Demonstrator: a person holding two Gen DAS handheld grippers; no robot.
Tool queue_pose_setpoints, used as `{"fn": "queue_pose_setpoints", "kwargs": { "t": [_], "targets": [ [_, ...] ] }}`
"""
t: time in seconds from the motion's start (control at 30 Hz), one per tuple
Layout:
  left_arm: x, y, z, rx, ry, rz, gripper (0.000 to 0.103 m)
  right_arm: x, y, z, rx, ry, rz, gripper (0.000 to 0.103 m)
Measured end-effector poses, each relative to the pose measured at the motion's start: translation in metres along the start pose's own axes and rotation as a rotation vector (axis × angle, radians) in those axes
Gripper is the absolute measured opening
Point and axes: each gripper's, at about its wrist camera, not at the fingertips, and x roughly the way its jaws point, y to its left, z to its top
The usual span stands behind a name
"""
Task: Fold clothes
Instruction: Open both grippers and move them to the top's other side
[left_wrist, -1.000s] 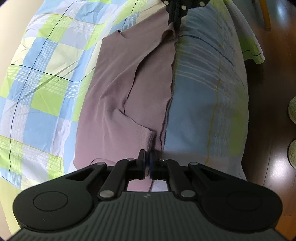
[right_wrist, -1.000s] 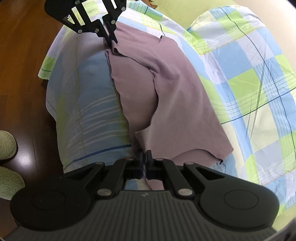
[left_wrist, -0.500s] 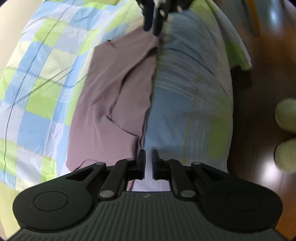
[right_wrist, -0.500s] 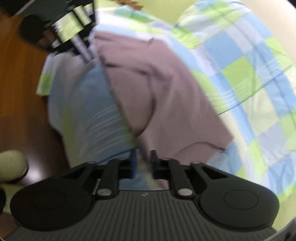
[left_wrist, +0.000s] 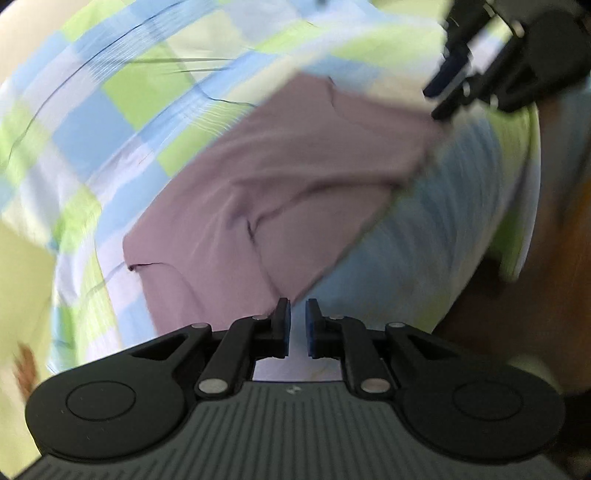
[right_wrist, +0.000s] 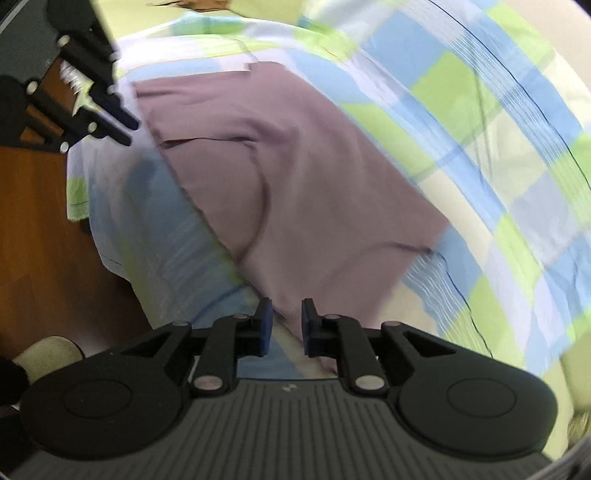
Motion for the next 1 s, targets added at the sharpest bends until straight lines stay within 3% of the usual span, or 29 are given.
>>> {"fn": "queue_pose_setpoints", "kwargs": {
  "t": [0.07, 0.27, 0.33, 0.43, 0.6, 0.67, 0.8, 0.93, 1.0],
  "targets": [
    [0.005, -0.001, 0.017, -0.081, 0.000, -0.015, 0.014, -0.008, -0.028, 0.008, 0.142, -0.056, 0.016, 0.029],
    [0.036, -0.022, 0.071, -0.193, -0.014, -0.004, 0.014, 0.042, -0.106, 0.019, 0.314, -0.085, 0.059, 0.029],
    [0.052, -0.034, 0.085, -0.235, 0.000, 0.014, 0.014, 0.064, -0.130, 0.018, 0.298, -0.097, 0.081, 0.028],
    [0.069, -0.049, 0.100, -0.298, 0.024, 0.049, 0.014, 0.087, -0.157, 0.019, 0.228, -0.121, 0.110, 0.010],
    [0.094, -0.067, 0.112, -0.368, 0.105, 0.074, 0.015, 0.132, -0.186, 0.044, 0.016, -0.166, 0.236, 0.010],
    [0.101, -0.071, 0.116, -0.380, 0.137, 0.089, 0.017, 0.158, -0.191, 0.051, -0.050, -0.129, 0.199, 0.006],
    [0.084, -0.064, 0.125, -0.438, 0.108, 0.089, 0.017, 0.170, -0.220, 0.065, 0.040, -0.121, 0.155, 0.009],
    [0.079, -0.070, 0.123, -0.473, 0.107, 0.089, 0.027, 0.145, -0.221, 0.068, 0.049, -0.169, 0.267, 0.011],
    [0.087, -0.074, 0.121, -0.479, 0.141, 0.084, 0.027, 0.150, -0.203, 0.062, 0.000, -0.117, 0.342, 0.010]
  ]
}}
